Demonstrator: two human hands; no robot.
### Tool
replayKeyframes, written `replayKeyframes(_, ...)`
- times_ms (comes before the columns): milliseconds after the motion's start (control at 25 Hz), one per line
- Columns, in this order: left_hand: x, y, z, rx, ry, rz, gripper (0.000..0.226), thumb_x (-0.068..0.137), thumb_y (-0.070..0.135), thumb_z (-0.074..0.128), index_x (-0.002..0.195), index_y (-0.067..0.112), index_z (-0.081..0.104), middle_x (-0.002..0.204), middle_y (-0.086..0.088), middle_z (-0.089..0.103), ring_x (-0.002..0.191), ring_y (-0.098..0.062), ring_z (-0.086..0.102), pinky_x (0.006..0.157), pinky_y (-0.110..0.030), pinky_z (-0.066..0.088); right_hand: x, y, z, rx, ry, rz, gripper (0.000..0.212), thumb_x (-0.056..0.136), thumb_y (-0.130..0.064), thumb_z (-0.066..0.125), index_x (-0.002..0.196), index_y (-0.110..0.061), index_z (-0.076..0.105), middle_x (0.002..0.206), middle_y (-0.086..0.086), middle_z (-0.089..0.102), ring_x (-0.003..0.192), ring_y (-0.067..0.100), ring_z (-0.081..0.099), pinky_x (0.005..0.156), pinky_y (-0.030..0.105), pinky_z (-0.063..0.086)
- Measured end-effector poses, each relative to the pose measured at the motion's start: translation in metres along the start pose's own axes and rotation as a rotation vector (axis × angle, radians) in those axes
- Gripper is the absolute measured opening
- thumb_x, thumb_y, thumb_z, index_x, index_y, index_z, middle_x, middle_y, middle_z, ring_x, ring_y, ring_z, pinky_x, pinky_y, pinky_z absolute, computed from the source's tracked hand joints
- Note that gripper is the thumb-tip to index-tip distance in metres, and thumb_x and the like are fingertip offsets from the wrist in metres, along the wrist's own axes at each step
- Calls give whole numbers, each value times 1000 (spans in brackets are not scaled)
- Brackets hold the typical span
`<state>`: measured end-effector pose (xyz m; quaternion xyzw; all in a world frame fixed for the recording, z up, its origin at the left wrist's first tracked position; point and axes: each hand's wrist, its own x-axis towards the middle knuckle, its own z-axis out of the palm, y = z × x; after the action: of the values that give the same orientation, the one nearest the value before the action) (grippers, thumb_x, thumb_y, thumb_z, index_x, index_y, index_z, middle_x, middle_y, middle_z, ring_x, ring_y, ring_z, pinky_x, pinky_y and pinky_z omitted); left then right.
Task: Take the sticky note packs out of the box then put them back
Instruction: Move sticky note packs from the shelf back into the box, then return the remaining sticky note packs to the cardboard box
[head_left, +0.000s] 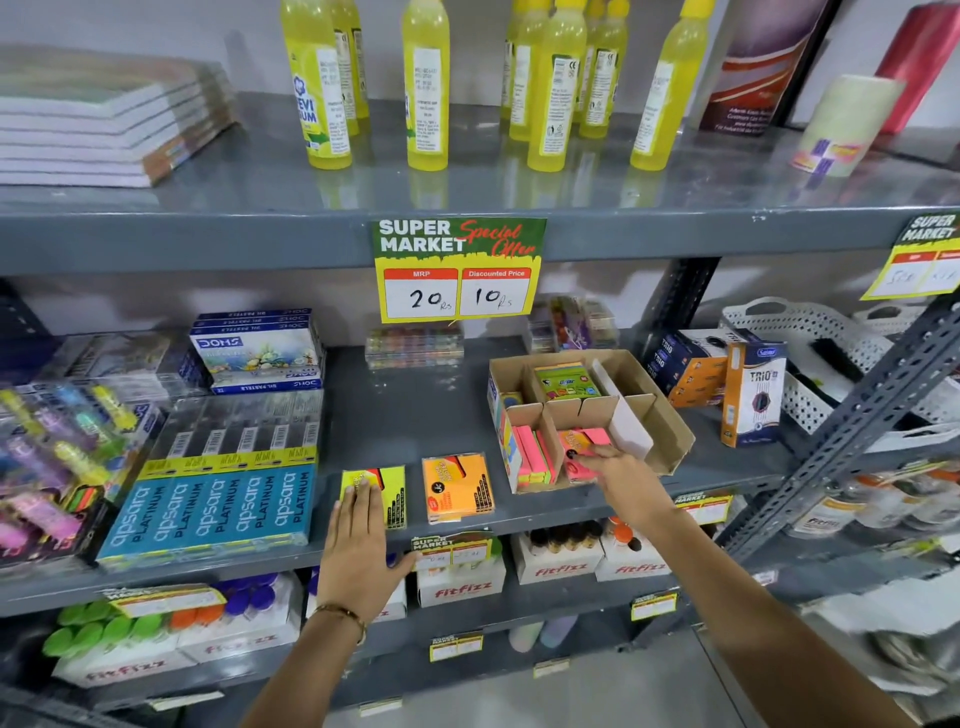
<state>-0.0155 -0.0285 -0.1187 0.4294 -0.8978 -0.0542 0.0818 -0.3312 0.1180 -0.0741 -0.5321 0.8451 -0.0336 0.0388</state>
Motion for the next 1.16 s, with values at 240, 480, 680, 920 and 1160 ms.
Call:
replayKeyframes(240,0,0,-1,-13,-10,3,98,84,64,41,140,7,-15,155,-13,-7,141,-27,-12,112,-36,-7,-9,-18,-11,156,86,99,47,89,6,52,131,-16,57,141,5,52,129,23,50,107,35,43)
replayKeyframes(480,-1,0,0,-25,-9,15,96,85,60,44,140,6,-14,155,-14,-7,141,-28,-12,114,-38,-7,-36,-162,-15,518,523,118,22,88,-23,62,109,-16,62,111,8,63,84,17,64,79,37,59)
replayKeyframes(680,-3,0,-3,-37,5,20,95,85,50,53,143,2,-4,156,-16,2,142,-30,-6,114,-38,-4,-14,-218,14,270,-27,315,82,88,-61,46,143,-3,26,149,23,27,136,39,28,114,45,31)
replayKeyframes(920,-1,0,-1,64,-10,36,96,86,62,38,141,5,-16,156,-15,-5,141,-30,-11,112,-38,-9,-6,-215,29,260,71,368,76,82,-58,55,133,-6,36,131,17,47,119,33,43,101,40,41)
replayKeyframes(1160,1,1,-3,42,-6,30,99,84,65,41,143,3,-7,156,-15,0,142,-30,-7,113,-38,-7,-12,-207,12,343,124,324,69,73,-55,63,123,-9,50,119,13,58,115,29,46,106,38,35)
